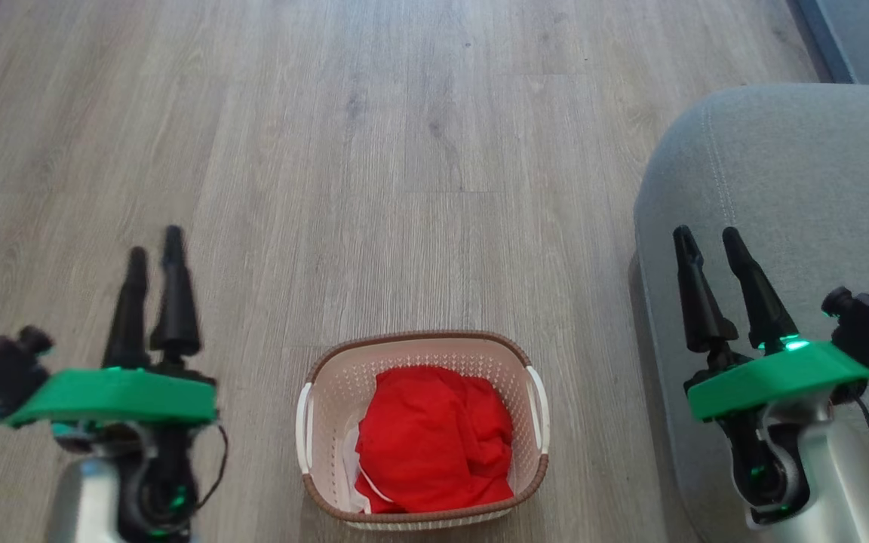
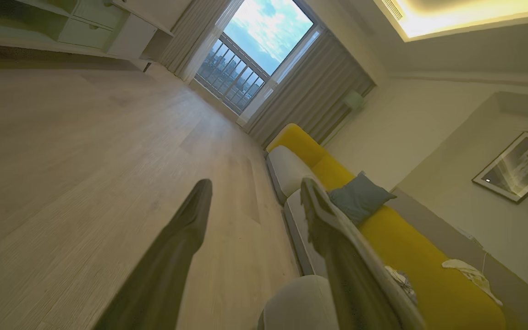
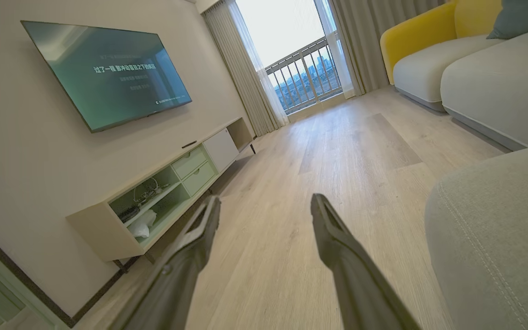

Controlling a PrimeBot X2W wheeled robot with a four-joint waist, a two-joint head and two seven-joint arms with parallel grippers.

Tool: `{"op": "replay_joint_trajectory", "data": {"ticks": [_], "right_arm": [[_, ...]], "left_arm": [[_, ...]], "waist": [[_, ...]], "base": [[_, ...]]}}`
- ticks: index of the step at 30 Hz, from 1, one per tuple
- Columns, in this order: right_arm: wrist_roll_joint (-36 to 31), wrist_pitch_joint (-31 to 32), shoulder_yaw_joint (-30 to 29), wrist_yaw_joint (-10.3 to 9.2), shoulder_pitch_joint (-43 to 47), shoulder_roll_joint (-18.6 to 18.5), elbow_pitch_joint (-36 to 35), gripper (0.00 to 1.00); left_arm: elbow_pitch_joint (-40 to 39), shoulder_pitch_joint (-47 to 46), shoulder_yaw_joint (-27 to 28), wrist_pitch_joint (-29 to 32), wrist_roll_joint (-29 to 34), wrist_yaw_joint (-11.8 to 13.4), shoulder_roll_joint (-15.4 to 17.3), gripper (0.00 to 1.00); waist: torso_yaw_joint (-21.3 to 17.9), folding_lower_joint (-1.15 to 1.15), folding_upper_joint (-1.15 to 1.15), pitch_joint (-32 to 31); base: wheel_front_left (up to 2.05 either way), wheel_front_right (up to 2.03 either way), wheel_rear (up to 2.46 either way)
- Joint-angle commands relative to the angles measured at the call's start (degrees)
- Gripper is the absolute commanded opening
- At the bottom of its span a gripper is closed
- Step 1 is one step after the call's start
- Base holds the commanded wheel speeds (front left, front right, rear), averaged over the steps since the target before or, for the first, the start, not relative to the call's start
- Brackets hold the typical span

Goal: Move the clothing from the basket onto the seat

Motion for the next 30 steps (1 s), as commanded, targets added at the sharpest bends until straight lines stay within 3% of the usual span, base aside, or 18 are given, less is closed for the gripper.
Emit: {"op": "replay_joint_trajectory", "data": {"ticks": [1, 13, 16, 22, 30], "right_arm": [[-2.1, -0.9, 1.0, 0.01, -2.5, -0.3, -2.4, 1.00], [-7.9, -2.8, 1.5, 0.01, -0.6, 0.7, 2.5, 1.00], [-9.8, -3.5, 1.3, 0.01, -0.4, 1.1, 6.6, 1.00], [-14.1, -4.3, 0.8, 0.01, -1.0, 1.5, 11.0, 1.00], [-21.1, -5.7, 1.0, 0.01, -1.8, 1.8, 11.2, 1.00]], "left_arm": [[-2.8, -2.7, -0.2, -0.7, 2.7, 0.4, 0.6, 1.00], [0.3, -1.5, -8.4, -2.5, 16.7, 2.9, 0.8, 1.00], [1.7, -1.1, -10.6, -3.2, 20.5, 5.1, 1.4, 1.00], [4.8, -0.6, -13.1, -4.1, 23.4, 6.4, 2.1, 1.00], [6.1, -1.0, -15.3, -5.4, 29.1, 9.5, 2.3, 1.00]], "waist": [[0.1, 0.00, 0.00, 0.0], [0.1, 0.00, 0.00, -0.2], [0.1, 0.00, 0.00, -0.3], [0.1, 0.00, 0.00, -0.2], [0.6, 0.00, 0.00, 0.3]], "base": [[0.00, 0.00, 0.00], [0.00, 0.00, 0.00], [0.00, 0.00, 0.00], [0.00, 0.00, 0.00], [0.00, 0.00, 0.00]]}}
